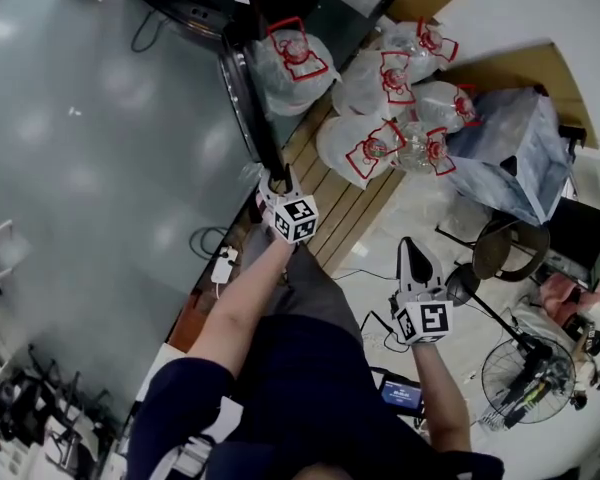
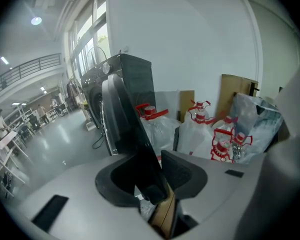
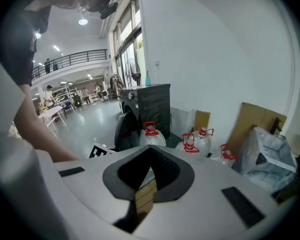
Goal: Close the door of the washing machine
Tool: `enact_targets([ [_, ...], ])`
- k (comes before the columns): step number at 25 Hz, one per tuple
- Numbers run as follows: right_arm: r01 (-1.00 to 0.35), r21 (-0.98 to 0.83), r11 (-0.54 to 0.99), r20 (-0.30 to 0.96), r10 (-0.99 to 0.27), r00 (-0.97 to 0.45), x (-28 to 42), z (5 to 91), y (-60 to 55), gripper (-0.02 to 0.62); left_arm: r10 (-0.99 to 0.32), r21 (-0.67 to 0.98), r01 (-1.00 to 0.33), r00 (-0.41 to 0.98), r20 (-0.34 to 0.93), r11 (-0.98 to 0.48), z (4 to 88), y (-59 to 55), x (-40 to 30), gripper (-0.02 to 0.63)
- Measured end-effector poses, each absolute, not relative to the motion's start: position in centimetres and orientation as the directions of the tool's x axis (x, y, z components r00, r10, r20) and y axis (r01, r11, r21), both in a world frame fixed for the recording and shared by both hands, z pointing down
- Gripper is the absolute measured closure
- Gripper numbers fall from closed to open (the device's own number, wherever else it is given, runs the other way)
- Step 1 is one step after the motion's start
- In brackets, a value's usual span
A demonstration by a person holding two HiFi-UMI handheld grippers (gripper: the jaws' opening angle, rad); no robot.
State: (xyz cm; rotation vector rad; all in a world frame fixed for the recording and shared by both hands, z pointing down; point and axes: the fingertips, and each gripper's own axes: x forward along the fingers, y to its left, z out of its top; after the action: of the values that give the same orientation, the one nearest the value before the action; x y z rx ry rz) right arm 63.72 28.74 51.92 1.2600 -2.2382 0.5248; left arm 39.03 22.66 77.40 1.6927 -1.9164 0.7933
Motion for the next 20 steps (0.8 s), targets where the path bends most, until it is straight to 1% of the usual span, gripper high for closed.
enact_targets([
  [9,-0.859,-0.095,0.504,0.614,-0.649,-0.449,63.4,52.7,29.1,0.575,-0.715,-0.138,-0.988,-0.148,0.684,0.072,77.4,23.3,37.5,0.465],
  [14,-0.840,-0.114,0.530,0.594,-0.641,-0.486,62.7,52.6,28.8,0.575,-0.690,-0.183,-0.978,-0.200,0.696,0.099,77.9,24.8,34.5,0.482],
  [20,-0.800,-0.134,0.585,0.563,-0.620,-0.547,61.8,51.9,28.3,0.575,-0.678,-0.226,-0.969,-0.230,0.699,0.096,77.9,26.8,30.5,0.491],
])
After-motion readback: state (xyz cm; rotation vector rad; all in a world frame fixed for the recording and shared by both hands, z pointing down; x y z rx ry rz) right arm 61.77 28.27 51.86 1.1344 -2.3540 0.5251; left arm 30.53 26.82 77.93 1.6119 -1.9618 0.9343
